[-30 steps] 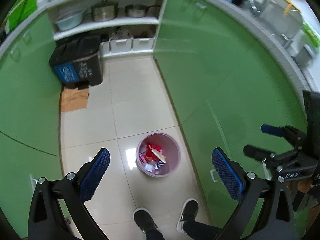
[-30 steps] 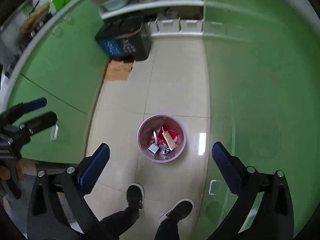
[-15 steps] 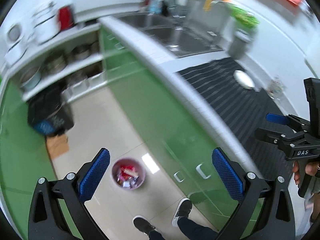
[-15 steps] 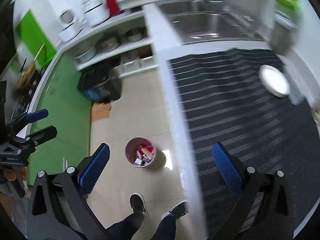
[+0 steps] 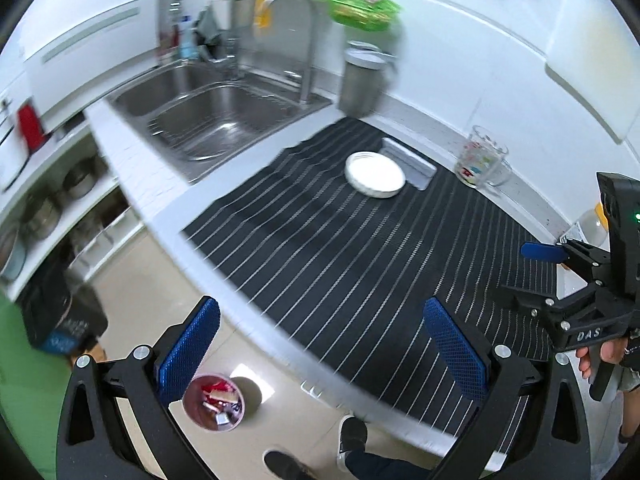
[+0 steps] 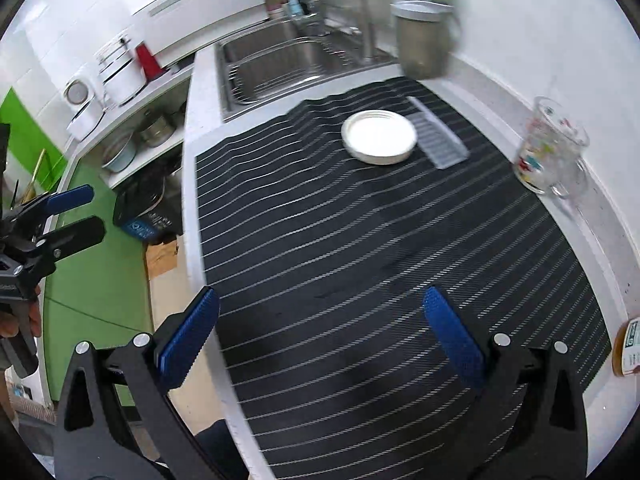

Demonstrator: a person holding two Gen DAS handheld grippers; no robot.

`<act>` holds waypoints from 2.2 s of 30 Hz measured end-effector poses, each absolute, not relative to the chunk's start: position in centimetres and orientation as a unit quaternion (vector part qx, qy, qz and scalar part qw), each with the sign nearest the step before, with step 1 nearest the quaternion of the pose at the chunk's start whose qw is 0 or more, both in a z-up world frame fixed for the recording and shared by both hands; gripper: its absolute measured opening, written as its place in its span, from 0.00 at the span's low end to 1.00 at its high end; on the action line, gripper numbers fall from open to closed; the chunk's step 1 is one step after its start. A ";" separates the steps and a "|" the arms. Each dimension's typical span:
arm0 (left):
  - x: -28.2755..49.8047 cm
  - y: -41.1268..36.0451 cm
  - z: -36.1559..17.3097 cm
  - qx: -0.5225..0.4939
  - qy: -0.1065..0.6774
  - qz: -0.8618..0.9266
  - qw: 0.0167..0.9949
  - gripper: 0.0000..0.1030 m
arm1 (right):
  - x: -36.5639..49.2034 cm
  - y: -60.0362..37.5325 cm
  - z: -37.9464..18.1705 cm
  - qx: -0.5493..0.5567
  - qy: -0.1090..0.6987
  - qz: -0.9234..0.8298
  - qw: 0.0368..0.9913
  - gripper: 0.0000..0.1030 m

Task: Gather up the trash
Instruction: 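Return both tools from the bin to the mat, then grasp the white round lid with the left tool while the right tool grasps the clear tray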

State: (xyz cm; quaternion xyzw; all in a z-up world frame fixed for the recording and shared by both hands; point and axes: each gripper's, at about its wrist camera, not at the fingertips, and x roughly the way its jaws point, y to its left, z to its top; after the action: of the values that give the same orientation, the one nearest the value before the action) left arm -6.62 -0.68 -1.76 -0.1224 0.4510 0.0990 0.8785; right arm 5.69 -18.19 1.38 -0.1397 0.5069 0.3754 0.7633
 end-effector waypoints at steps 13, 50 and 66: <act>6.1 -1.8 -3.9 -0.073 0.477 0.015 0.876 0.95 | 12.0 -19.8 -0.5 -0.104 0.535 0.315 0.777 0.97; 23.2 -1.7 -16.0 -0.040 0.565 -0.043 0.823 0.95 | 23.3 -17.7 -7.0 -0.073 0.591 0.276 0.755 0.97; 22.5 -0.7 -14.3 -0.045 0.545 -0.031 0.836 0.91 | 24.5 -16.6 -7.3 -0.086 0.584 0.284 0.755 0.97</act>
State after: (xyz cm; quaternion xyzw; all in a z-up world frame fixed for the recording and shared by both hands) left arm 22.53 -0.67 -14.28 -0.0455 0.5452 -0.0315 0.8365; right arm 24.45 -16.59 -7.27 -0.0856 0.5843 0.2842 0.7554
